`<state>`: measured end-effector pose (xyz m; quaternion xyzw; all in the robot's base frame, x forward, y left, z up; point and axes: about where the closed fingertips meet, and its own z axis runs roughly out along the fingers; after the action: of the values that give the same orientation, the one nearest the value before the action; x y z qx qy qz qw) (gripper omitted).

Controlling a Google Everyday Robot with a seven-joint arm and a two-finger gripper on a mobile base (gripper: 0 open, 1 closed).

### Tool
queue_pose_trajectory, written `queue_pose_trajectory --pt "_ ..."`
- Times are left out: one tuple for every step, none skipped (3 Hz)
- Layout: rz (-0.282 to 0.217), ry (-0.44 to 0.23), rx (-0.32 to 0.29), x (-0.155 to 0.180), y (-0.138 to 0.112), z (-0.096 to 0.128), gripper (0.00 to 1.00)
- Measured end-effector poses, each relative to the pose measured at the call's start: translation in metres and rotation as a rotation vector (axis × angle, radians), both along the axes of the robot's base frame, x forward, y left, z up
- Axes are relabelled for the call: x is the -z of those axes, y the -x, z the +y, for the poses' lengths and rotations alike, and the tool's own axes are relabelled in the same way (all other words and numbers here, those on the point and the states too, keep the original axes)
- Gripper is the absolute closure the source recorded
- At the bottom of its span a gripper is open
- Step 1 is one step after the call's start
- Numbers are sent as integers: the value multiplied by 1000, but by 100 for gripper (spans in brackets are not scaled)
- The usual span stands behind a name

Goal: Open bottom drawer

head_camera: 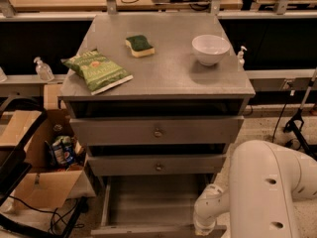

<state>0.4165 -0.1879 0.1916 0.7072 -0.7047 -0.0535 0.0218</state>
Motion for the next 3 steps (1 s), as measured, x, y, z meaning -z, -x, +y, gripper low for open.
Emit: queue_pose_trajectory --pt "0 0 0 0 0 0 51" --pt "0 0 0 0 0 0 27" --pt "3 0 0 1 2 0 4"
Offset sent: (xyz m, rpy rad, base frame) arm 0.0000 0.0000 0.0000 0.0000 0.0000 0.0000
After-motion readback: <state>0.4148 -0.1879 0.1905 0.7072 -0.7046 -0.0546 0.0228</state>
